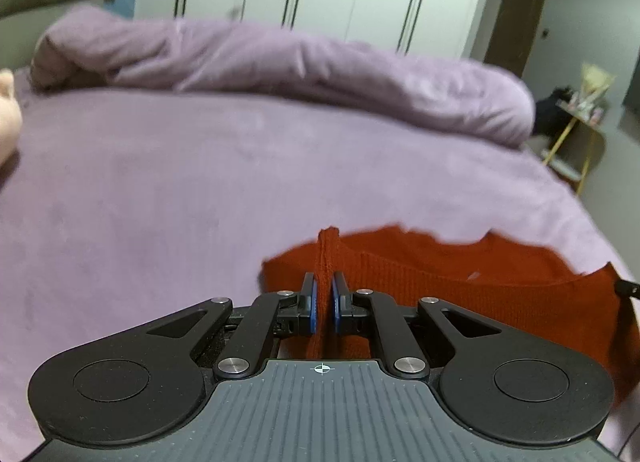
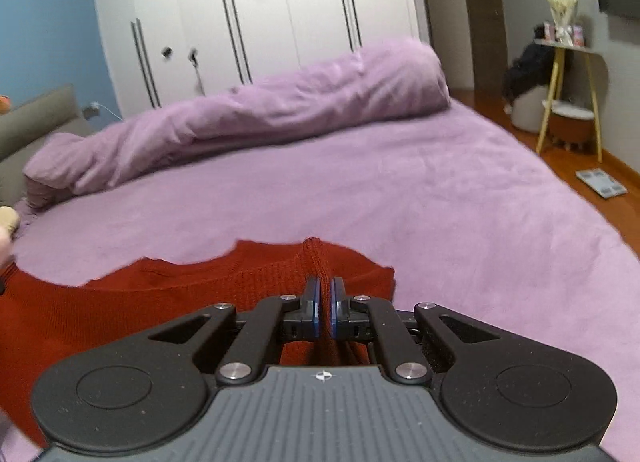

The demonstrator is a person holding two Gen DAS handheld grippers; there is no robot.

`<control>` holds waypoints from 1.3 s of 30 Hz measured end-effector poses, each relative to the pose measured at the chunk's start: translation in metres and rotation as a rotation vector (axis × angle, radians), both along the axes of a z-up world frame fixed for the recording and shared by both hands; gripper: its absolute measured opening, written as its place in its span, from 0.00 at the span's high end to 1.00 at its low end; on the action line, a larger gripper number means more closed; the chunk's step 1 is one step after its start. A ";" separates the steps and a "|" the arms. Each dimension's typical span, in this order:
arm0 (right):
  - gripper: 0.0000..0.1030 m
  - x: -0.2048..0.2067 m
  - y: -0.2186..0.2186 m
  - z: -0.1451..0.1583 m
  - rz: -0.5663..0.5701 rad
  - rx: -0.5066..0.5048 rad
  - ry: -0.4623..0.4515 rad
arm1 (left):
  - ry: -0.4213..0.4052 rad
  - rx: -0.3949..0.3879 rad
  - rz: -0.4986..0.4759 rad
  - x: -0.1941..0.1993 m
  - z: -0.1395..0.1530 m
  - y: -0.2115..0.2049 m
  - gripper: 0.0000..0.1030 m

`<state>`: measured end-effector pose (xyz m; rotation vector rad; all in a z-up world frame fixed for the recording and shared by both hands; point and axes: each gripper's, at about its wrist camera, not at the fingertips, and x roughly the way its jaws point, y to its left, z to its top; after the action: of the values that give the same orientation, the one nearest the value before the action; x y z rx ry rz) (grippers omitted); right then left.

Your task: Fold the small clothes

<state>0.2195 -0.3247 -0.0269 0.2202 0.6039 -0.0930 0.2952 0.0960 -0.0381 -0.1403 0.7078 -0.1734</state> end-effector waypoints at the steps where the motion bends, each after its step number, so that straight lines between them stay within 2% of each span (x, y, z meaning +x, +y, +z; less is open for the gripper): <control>1: 0.96 0.009 -0.001 -0.009 -0.007 -0.004 0.026 | 0.031 -0.002 0.005 0.006 -0.010 0.000 0.91; 3: 0.96 0.020 -0.002 -0.025 -0.011 -0.013 0.071 | 0.077 0.001 0.012 0.011 -0.028 0.000 0.91; 6: 0.95 0.027 -0.004 -0.043 0.007 -0.022 0.131 | 0.098 -0.013 -0.001 0.004 -0.042 0.004 0.89; 8: 0.93 0.027 -0.006 -0.048 0.023 -0.017 0.151 | 0.127 -0.043 -0.011 0.002 -0.049 0.009 0.81; 9: 0.89 0.026 -0.007 -0.048 0.028 -0.011 0.151 | 0.134 -0.051 -0.013 0.001 -0.051 0.011 0.74; 10: 0.84 0.025 -0.008 -0.048 0.030 -0.011 0.150 | 0.138 -0.054 -0.017 0.000 -0.054 0.012 0.72; 15: 0.79 0.028 -0.008 -0.048 0.074 -0.008 0.175 | 0.165 -0.114 -0.047 -0.005 -0.058 0.014 0.73; 18: 0.84 0.028 -0.002 -0.047 0.096 -0.056 0.180 | 0.157 -0.083 -0.059 -0.006 -0.058 0.009 0.82; 19: 0.96 0.028 0.000 -0.047 0.100 -0.076 0.177 | 0.151 -0.068 -0.062 -0.006 -0.057 0.008 0.86; 22: 0.96 0.023 0.004 -0.041 0.093 -0.087 0.146 | 0.129 -0.041 -0.067 -0.007 -0.048 0.004 0.92; 29: 0.96 0.018 0.012 -0.006 0.050 -0.119 -0.013 | -0.052 -0.027 -0.042 -0.003 0.006 0.001 0.92; 33: 0.96 0.037 0.014 0.009 -0.017 -0.130 -0.075 | -0.135 0.054 0.028 0.021 0.022 -0.012 0.92; 36: 0.96 0.062 0.018 0.008 -0.074 -0.171 -0.090 | -0.145 0.124 0.085 0.045 0.014 -0.027 0.89; 39: 0.95 0.086 0.023 -0.005 -0.117 -0.225 -0.068 | -0.068 0.196 0.134 0.066 -0.008 -0.039 0.87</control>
<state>0.3060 -0.3019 -0.0315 0.0401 0.5075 -0.2637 0.3611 0.0566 -0.0459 0.0059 0.6416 0.0194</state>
